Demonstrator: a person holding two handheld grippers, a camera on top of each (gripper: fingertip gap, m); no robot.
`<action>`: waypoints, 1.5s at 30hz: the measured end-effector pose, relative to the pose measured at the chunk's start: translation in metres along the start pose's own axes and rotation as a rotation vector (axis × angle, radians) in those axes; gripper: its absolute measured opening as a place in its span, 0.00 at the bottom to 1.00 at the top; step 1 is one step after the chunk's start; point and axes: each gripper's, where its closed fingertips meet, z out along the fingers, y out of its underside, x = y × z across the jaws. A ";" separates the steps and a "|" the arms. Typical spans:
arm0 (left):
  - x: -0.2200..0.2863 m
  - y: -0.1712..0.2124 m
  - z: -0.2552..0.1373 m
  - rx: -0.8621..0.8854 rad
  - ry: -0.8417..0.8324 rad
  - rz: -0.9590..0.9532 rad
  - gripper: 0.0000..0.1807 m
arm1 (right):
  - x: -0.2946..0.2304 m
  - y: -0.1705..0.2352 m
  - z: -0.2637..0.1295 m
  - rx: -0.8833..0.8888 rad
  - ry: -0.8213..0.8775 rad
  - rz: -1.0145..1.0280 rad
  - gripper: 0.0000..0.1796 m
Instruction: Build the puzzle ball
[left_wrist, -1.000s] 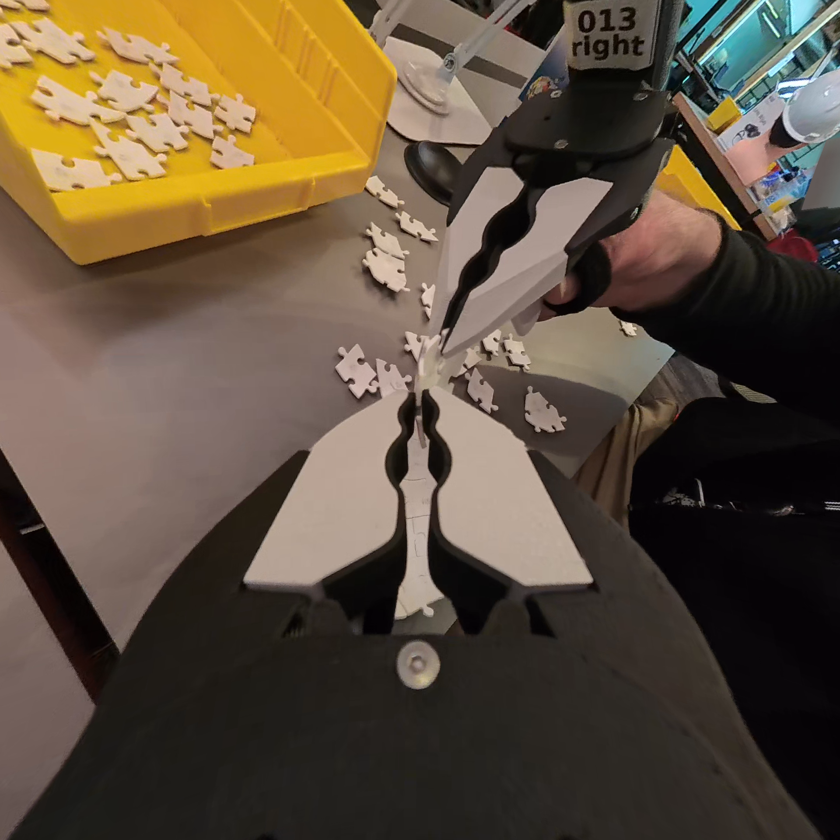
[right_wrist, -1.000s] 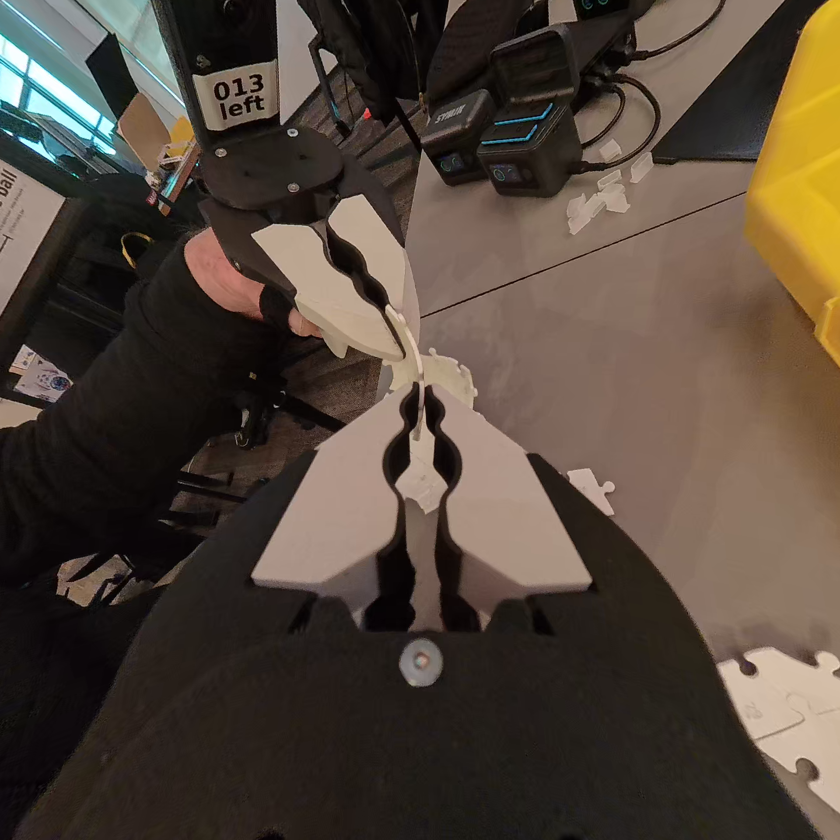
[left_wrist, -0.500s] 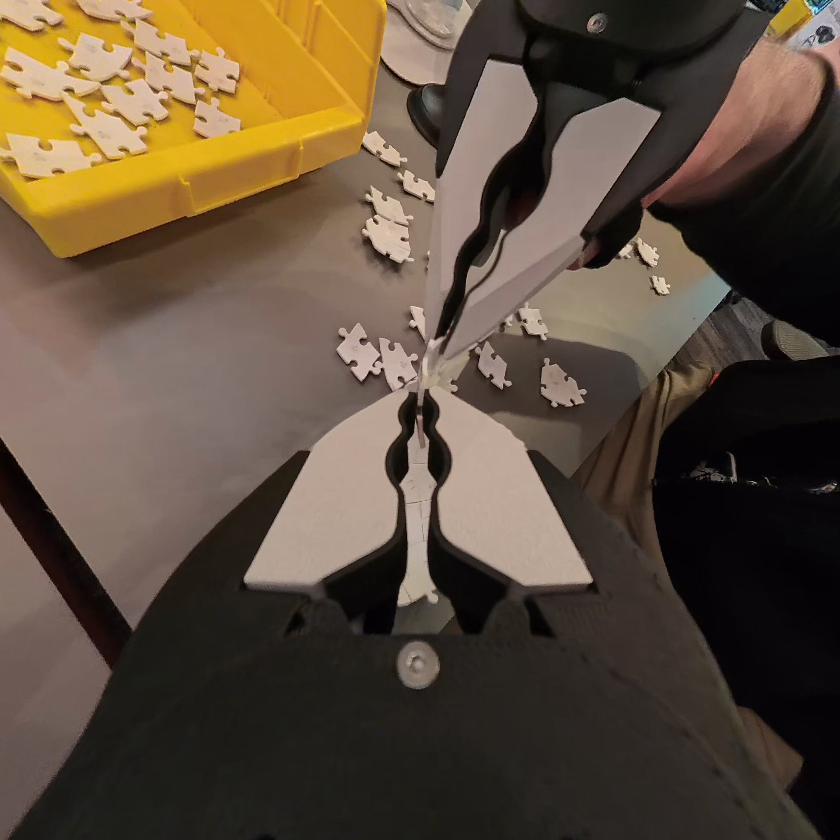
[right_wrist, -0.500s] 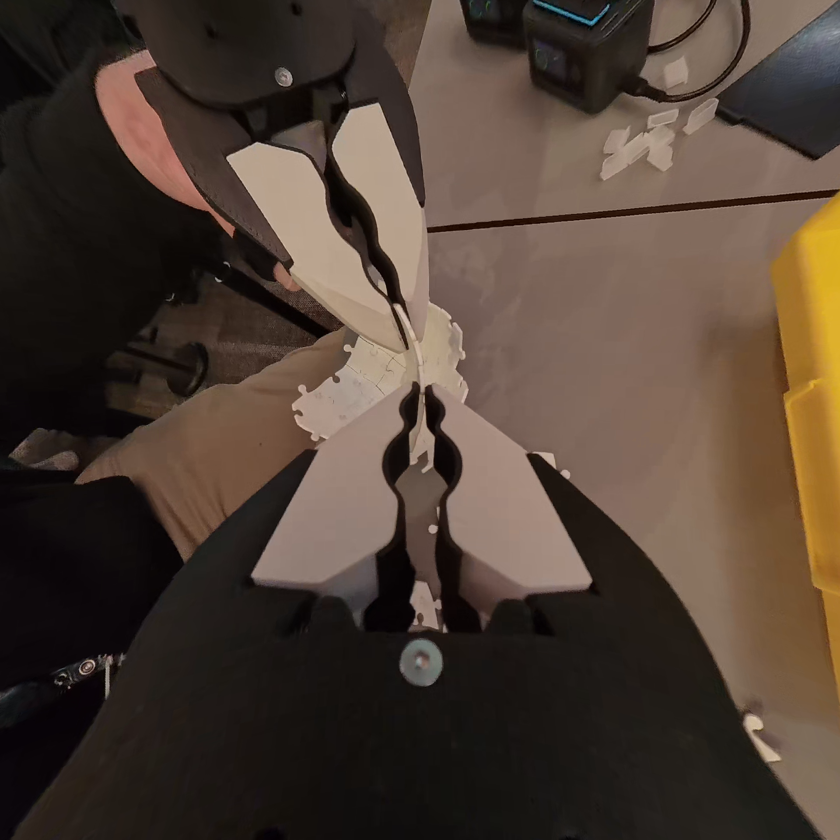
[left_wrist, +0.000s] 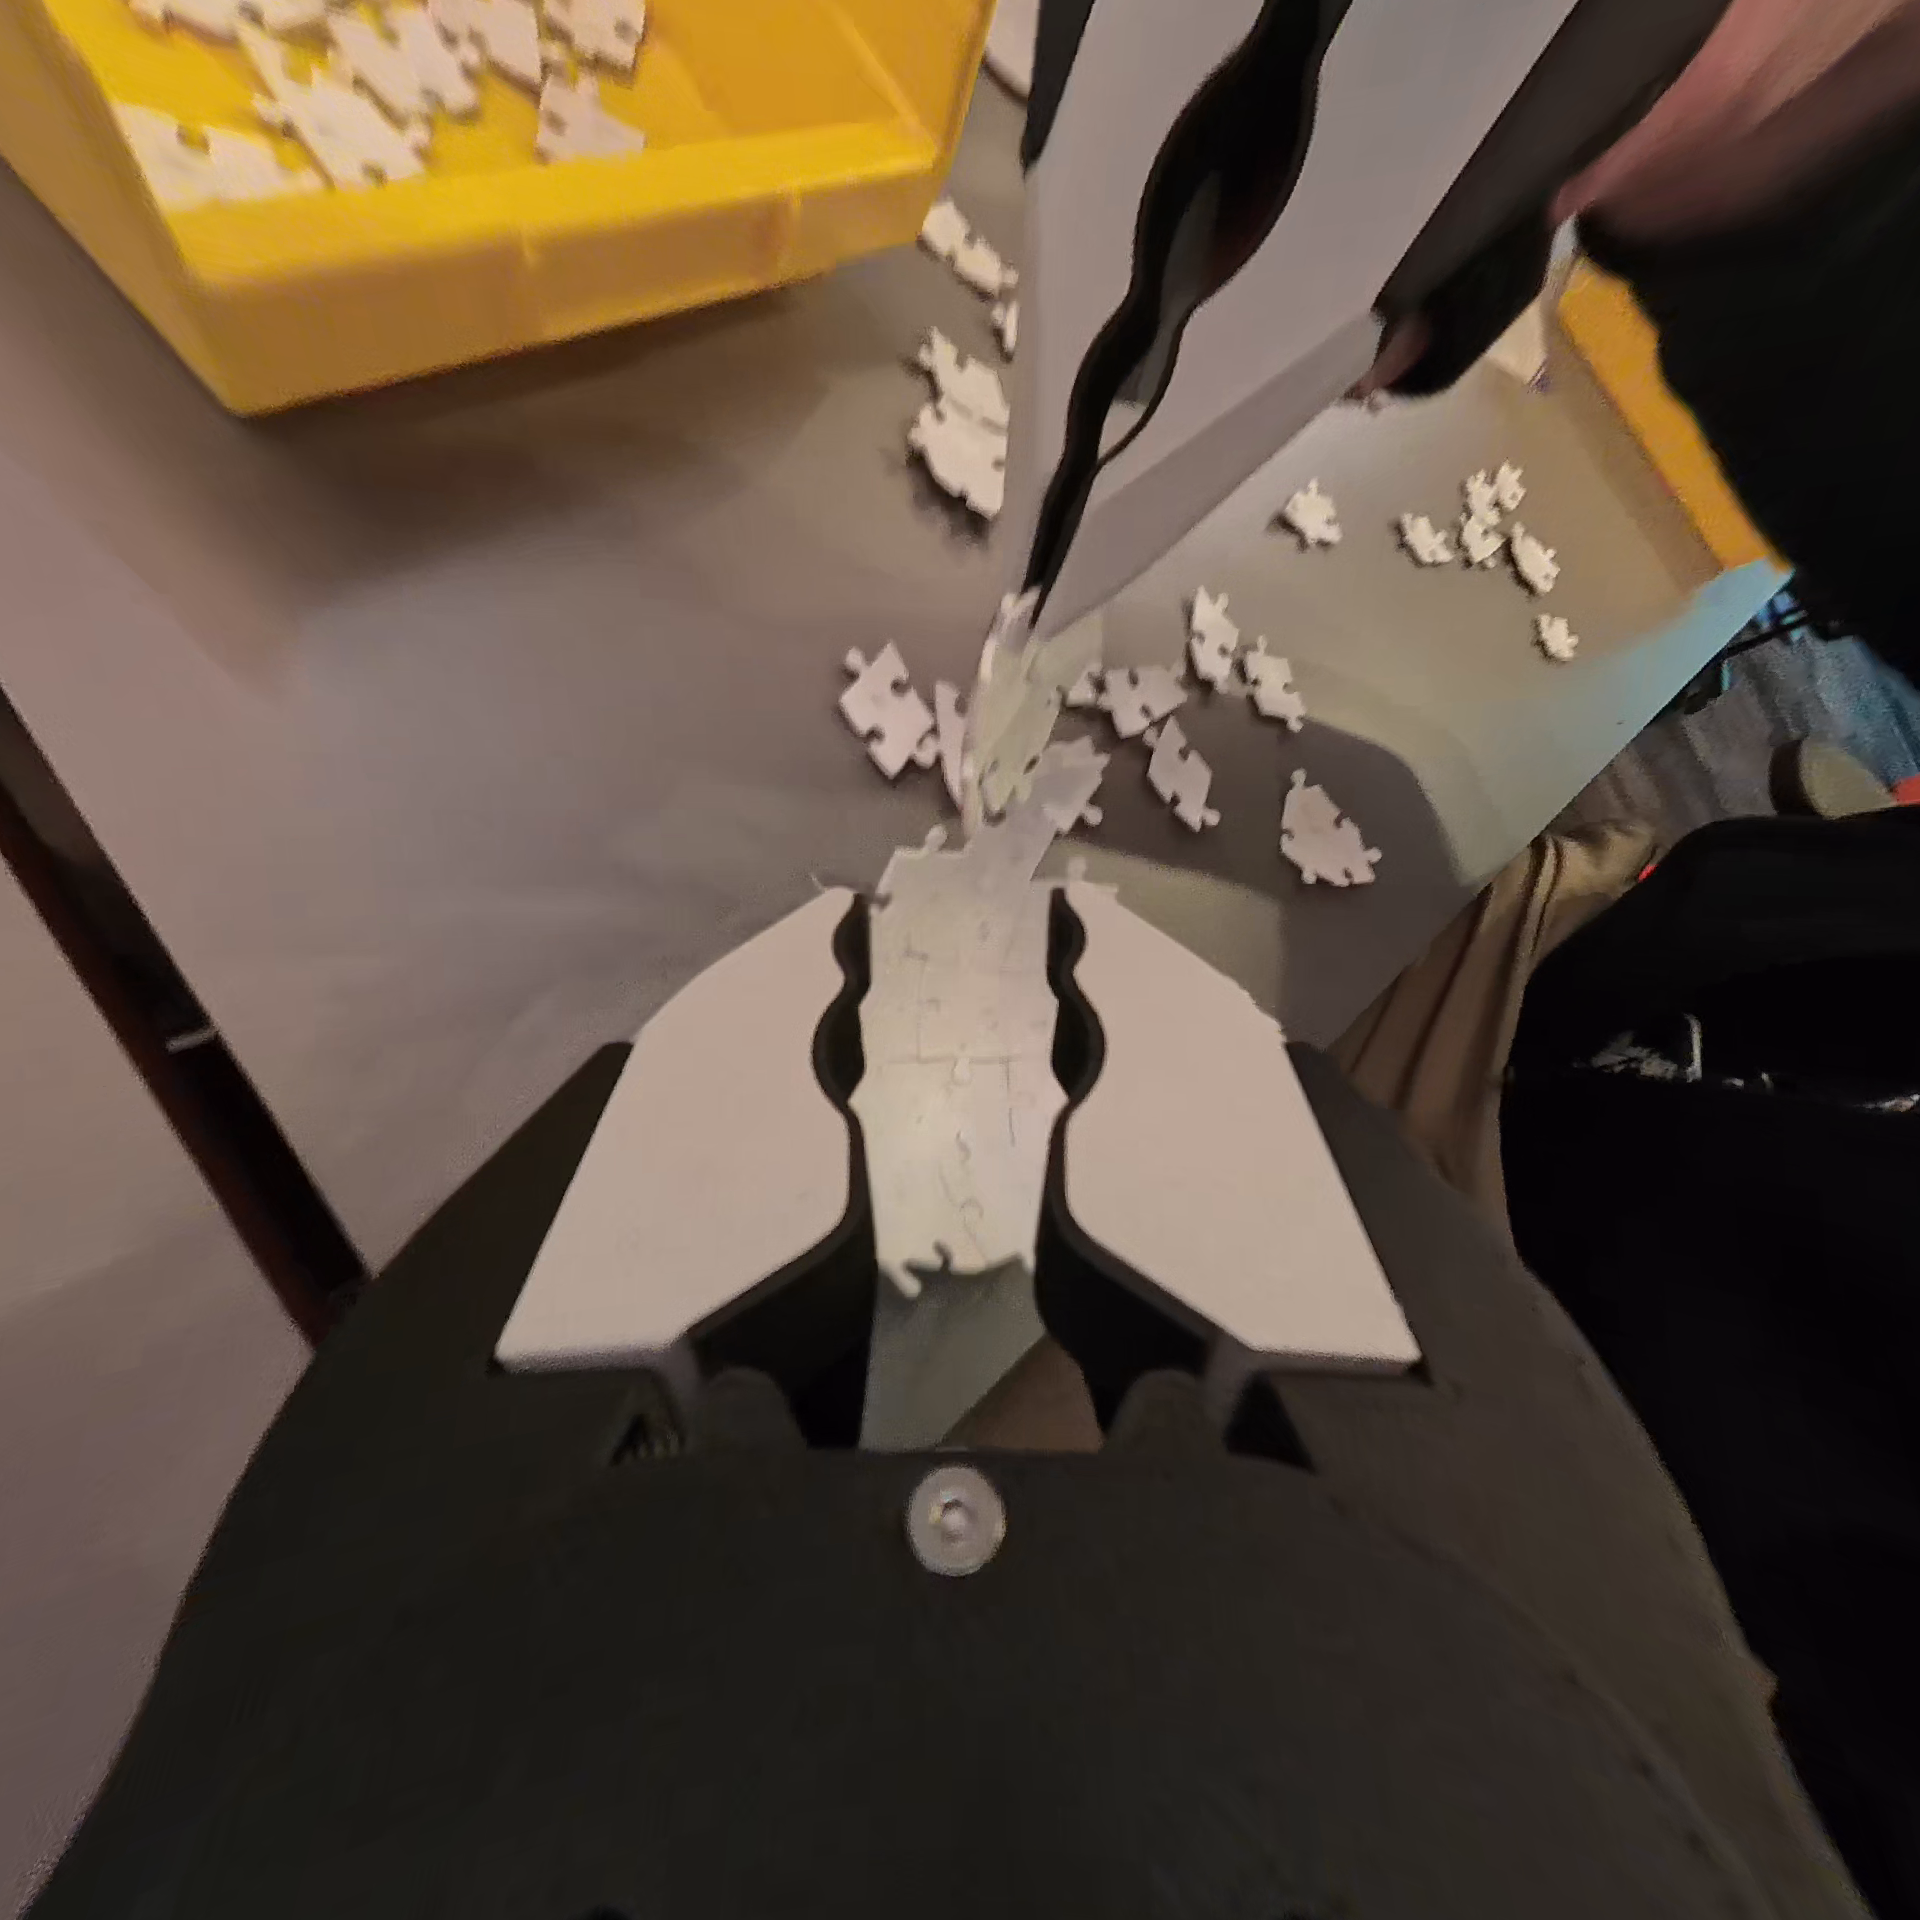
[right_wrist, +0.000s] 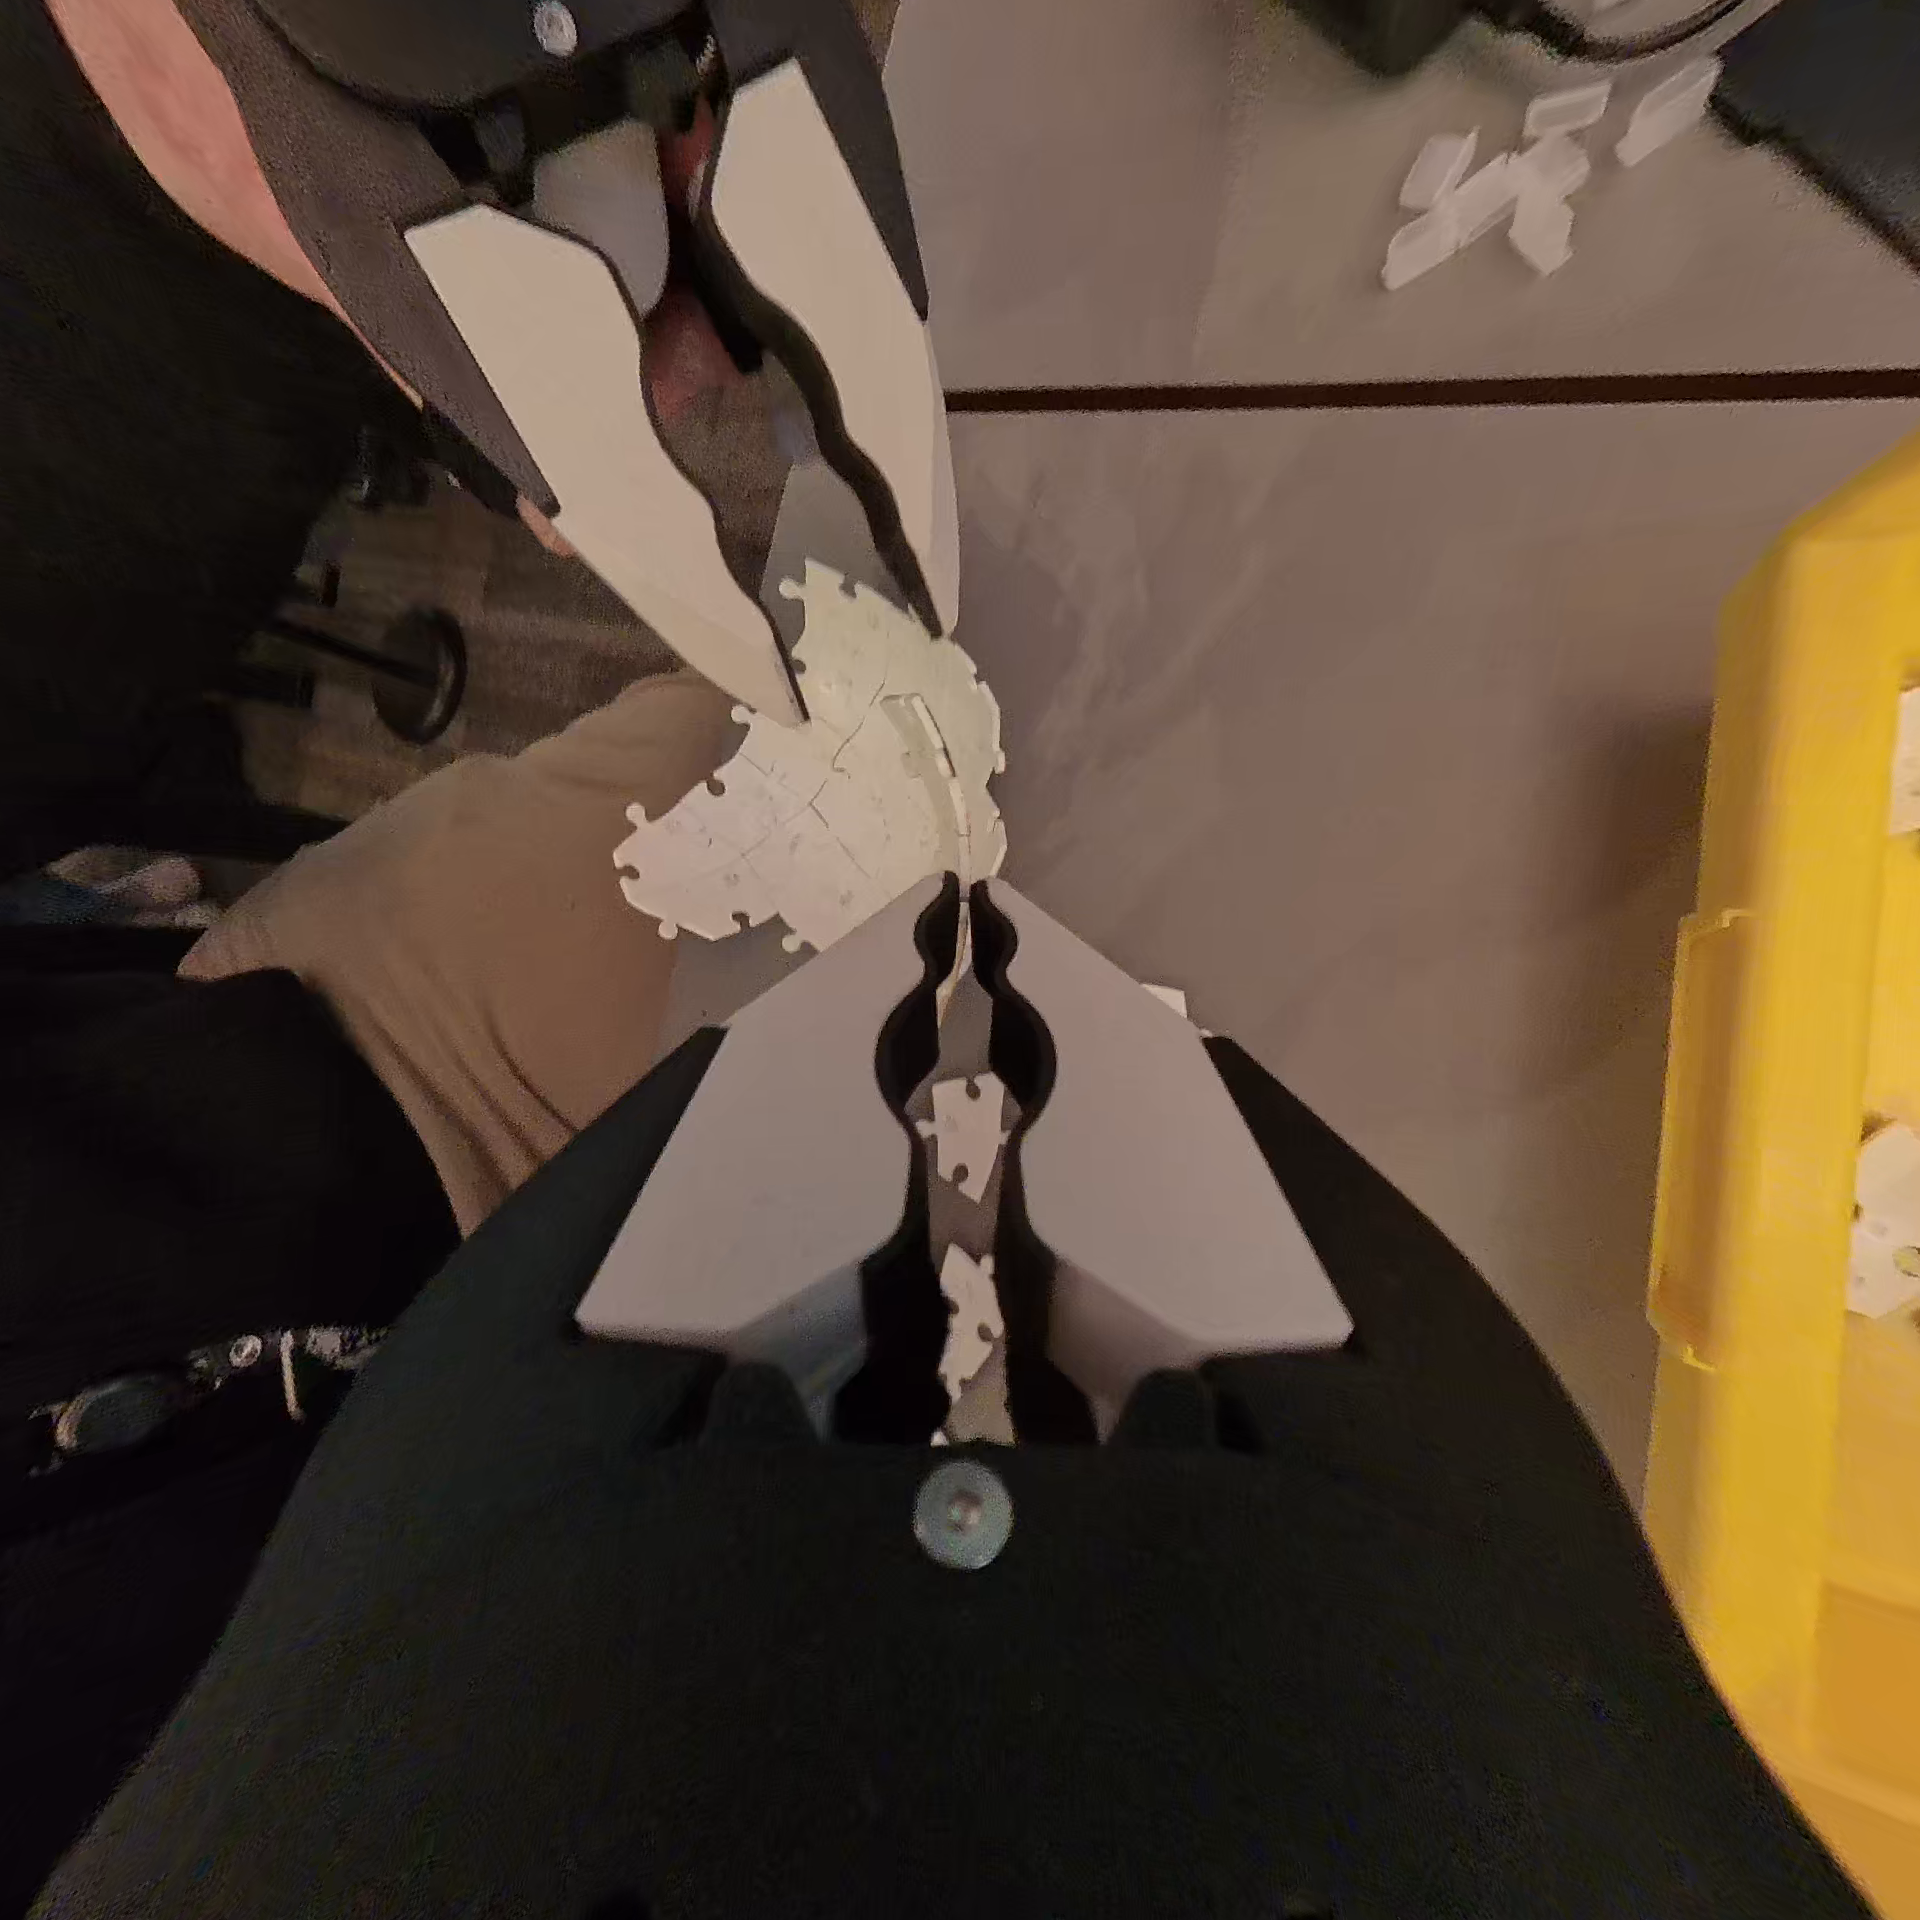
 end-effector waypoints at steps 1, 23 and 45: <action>-0.003 0.006 -0.001 -0.024 -0.013 -0.010 0.19 | 0.001 0.001 0.001 -0.031 -0.005 -0.003 0.00; -0.016 0.038 0.016 -0.192 -0.089 -0.019 0.19 | 0.005 0.019 0.030 -0.452 -0.039 0.003 0.00; -0.020 0.054 0.039 -0.326 -0.168 0.023 0.10 | 0.006 0.039 0.028 -0.570 -0.044 0.061 0.00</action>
